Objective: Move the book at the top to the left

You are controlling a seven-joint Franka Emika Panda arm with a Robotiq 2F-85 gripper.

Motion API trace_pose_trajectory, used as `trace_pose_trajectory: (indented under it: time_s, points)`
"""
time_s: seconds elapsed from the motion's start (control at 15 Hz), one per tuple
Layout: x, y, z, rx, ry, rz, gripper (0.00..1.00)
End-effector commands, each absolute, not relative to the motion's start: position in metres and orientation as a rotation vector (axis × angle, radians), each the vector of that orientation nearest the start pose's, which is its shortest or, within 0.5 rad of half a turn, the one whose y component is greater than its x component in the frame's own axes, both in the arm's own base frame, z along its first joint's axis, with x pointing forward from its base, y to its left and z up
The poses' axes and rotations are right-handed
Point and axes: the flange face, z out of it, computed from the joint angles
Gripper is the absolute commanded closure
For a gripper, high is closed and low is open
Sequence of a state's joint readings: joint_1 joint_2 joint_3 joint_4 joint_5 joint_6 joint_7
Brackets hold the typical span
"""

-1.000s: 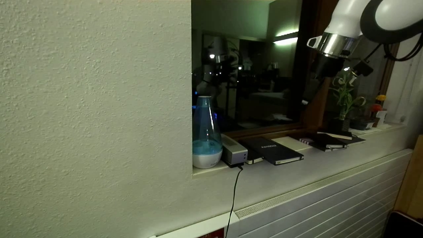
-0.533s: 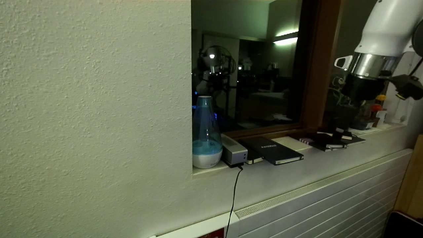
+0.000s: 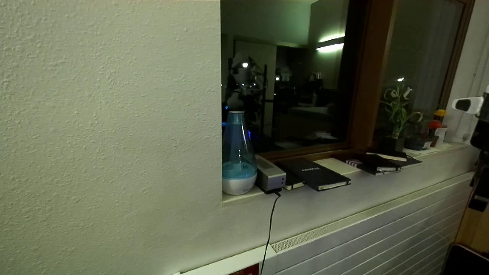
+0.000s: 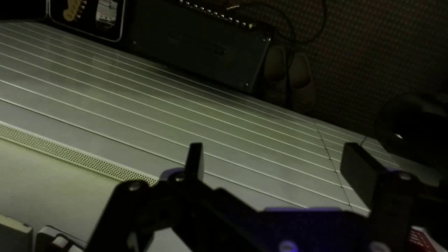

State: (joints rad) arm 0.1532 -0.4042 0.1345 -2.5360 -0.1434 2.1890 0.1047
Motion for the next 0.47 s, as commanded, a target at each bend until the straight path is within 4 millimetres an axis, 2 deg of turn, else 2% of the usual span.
trace_pose_trajectory:
  time_s: [0.0, 0.4]
  points:
    - [0.3943, 0.1107, 0.4204, -3.272, -0.413, -0.144, 0.00]
    - [0.3913, 0.1097, 0.4228, -3.272, -0.409, -0.155, 0.00]
